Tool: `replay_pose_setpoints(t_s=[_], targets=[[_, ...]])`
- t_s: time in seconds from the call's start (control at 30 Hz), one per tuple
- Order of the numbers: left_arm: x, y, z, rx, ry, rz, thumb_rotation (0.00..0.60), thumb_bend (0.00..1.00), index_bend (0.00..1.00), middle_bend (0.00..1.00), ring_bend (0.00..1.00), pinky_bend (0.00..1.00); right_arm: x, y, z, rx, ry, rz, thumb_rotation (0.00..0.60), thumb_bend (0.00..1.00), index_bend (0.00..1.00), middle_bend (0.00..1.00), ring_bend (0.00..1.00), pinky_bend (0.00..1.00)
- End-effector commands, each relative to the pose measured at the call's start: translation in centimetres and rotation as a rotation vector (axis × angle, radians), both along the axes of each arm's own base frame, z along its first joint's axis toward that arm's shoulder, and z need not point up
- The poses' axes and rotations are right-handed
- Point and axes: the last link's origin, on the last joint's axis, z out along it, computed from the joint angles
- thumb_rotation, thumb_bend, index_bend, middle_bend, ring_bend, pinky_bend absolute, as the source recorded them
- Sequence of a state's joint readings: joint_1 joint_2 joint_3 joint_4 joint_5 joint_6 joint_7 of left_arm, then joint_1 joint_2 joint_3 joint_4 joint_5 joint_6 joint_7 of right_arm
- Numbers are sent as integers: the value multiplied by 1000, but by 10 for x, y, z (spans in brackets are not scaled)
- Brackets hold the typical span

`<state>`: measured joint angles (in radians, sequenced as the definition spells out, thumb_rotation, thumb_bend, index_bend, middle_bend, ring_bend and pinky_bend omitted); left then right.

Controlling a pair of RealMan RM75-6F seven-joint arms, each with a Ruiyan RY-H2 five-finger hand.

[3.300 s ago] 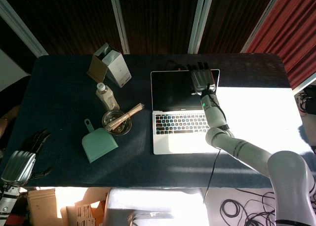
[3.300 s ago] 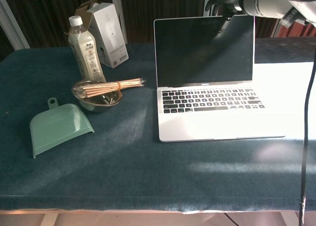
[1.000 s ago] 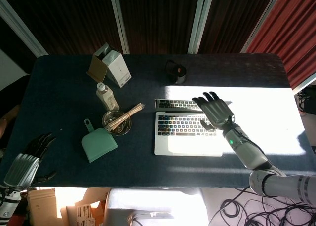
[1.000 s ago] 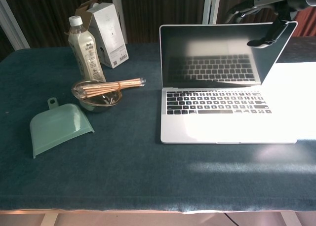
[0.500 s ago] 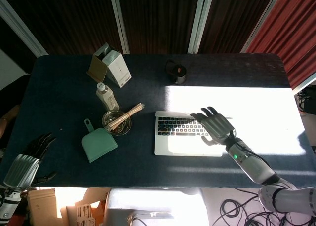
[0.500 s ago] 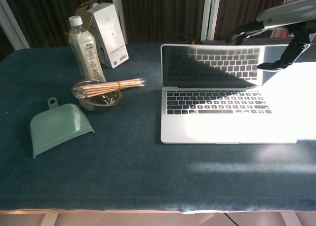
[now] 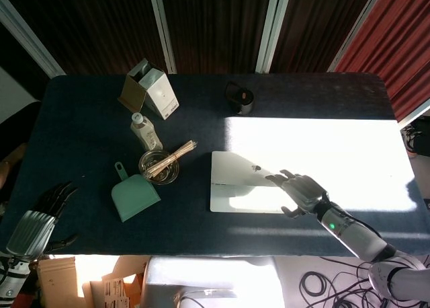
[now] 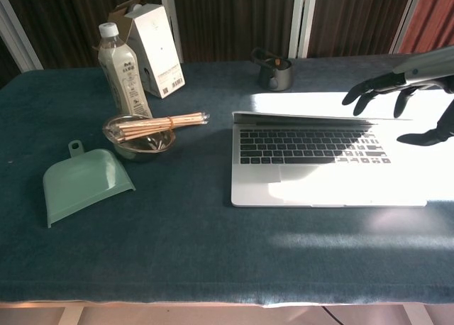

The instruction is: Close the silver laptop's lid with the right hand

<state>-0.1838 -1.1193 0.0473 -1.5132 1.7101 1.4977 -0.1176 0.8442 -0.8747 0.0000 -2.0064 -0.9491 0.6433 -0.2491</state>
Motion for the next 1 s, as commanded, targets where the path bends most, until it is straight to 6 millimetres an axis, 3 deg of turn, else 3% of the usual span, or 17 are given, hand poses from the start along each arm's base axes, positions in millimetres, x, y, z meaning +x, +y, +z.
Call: replay_pose_setpoints(t_s=[0.03,0.37,0.87,1.0], targets=[[0,0,0,1,0,0,600,42,0,0,0,134,-9,0,-3,21,-11,-31,600,394,0,112,0,282],[0,0,2,6,-6,0,600,42,0,0,0,134,-31,-3,-19,80,-71,-109,600,394,0,111,0,283],[-1,-1,4,7,-10,2,600,42,0,0,0,134,-55,9,-44,140,-56,-94,600,394,0,96,0,258],[-1,-2,5,11,-12,0,600,41,0,0,0,134,-74,10,-59,134,-34,-77,600,394,0,91,0,238]])
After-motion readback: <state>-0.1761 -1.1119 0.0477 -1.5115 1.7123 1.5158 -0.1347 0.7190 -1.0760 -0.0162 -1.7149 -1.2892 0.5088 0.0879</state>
